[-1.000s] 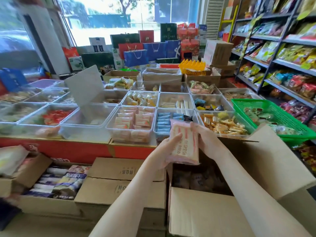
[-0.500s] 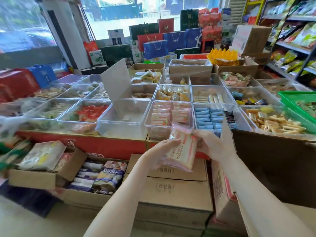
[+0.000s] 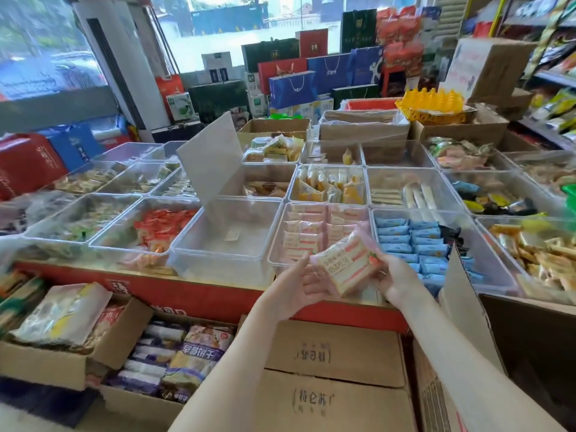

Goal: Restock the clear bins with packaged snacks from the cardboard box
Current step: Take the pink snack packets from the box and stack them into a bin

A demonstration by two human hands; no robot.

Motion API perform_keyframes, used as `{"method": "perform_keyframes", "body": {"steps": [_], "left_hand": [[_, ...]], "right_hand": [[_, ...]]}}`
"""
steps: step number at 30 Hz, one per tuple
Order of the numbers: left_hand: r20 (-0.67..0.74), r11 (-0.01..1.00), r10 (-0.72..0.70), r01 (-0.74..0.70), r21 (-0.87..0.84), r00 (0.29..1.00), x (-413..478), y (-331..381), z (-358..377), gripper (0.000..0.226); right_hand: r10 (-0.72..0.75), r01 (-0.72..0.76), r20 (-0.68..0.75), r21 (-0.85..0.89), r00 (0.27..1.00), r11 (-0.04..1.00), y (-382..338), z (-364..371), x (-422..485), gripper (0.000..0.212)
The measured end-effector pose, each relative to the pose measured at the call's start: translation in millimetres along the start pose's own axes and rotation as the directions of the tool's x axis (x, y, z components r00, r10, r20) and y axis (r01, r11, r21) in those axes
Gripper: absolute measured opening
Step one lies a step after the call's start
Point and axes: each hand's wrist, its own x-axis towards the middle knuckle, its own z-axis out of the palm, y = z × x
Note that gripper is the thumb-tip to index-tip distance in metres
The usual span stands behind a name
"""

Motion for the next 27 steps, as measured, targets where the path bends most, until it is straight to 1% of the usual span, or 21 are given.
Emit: {"method": "perform_keyframes", "body": {"steps": [2, 3, 4, 5, 6, 7, 8, 10, 12, 13, 16, 18, 19, 21, 23, 27], "left_hand": [[-0.029, 1.000, 0.019, -0.020, -0.015, 0.999, 23.7, 9.3, 3.2, 0.044], [-0.048, 0.999, 0.034, -0.035, -0.019, 0.998, 36.6, 12.4, 2.9, 0.036], [-0.064, 0.998, 0.047, -0.049, -0.028, 0.997, 50.0, 13.7, 0.4, 0.033], [-0.098, 0.998, 0.063, -0.064, -0.013, 0.993, 62.0, 15.3, -2.6, 0.039], [-0.127, 0.998, 0.068, -0.069, -0.005, 0.990, 74.9, 16.3, -6.6, 0.051], [-0.155, 0.998, 0.063, -0.060, 0.020, 0.986, 86.2, 18.3, -9.5, 0.059], [-0.149, 0.998, 0.057, -0.053, 0.037, 0.987, 97.8, 20.1, -11.3, 0.060], [-0.152, 0.996, 0.033, -0.021, 0.082, 0.988, 119.8, 24.3, -11.6, 0.050], [-0.169, 0.994, 0.011, 0.008, 0.108, 0.986, 142.3, 28.7, -12.2, 0.039], [-0.154, 0.987, 0.007, 0.018, 0.158, 0.988, 150.8, 31.8, -12.0, 0.036], [-0.098, 0.949, -0.013, 0.043, 0.313, 0.995, 174.1, 37.7, -15.2, 0.036], [-0.103, 0.928, -0.023, 0.059, 0.369, 0.994, 183.8, 43.1, -17.0, 0.041], [-0.096, 0.922, -0.035, 0.069, 0.380, 0.995, 188.9, 44.2, -18.1, 0.045], [-0.082, 0.910, -0.059, 0.088, 0.405, 0.995, 199.0, 42.1, -21.0, 0.053], [-0.072, 0.909, -0.085, 0.107, 0.404, 0.994, 207.3, 38.0, -24.1, 0.057], [-0.040, 0.876, -0.134, 0.137, 0.463, 0.990, 217.8, 31.5, -26.5, 0.061]], "right_hand": [[-0.027, 0.028, 0.034, -0.046, 0.999, 0.999, -3.3, 2.6, 18.7, 0.023], [-0.032, 0.034, 0.033, -0.086, 0.999, 0.996, -3.2, 1.9, 29.0, 0.029], [-0.044, 0.043, -0.001, -0.139, 0.999, 0.989, -2.3, 1.0, 39.1, 0.032], [-0.068, 0.058, -0.045, -0.208, 0.997, 0.976, -1.4, -0.7, 49.6, 0.029], [-0.102, 0.069, -0.096, -0.304, 0.990, 0.950, -0.8, -2.4, 59.2, 0.026], [-0.142, 0.074, -0.137, -0.413, 0.980, 0.908, 1.1, -4.2, 68.4, 0.024], [-0.183, 0.072, -0.163, -0.522, 0.969, 0.850, 3.2, -5.9, 77.3, 0.025], [-0.261, 0.035, -0.214, -0.708, 0.941, 0.705, 4.8, -5.7, 89.8, 0.031], [-0.304, -0.039, -0.267, -0.806, 0.914, 0.590, 5.2, -4.7, 102.4, 0.034], [-0.302, -0.068, -0.281, -0.825, 0.911, 0.561, 6.1, -4.0, 108.7, 0.033], [-0.264, -0.129, -0.307, -0.839, 0.914, 0.528, 7.1, -2.8, 129.7, 0.027], [-0.238, -0.174, -0.329, -0.847, 0.914, 0.502, 8.2, -4.7, 147.5, 0.037], [-0.224, -0.192, -0.345, -0.839, 0.912, 0.510, 7.5, -3.1, 152.9, 0.039], [-0.174, -0.201, -0.359, -0.792, 0.917, 0.576, 5.9, 4.9, 155.9, 0.035], [-0.140, -0.198, -0.357, -0.757, 0.924, 0.622, 3.4, 14.1, 153.5, 0.035], [-0.090, -0.204, -0.360, -0.697, 0.929, 0.687, 4.9, 17.2, 157.0, 0.032]]}}
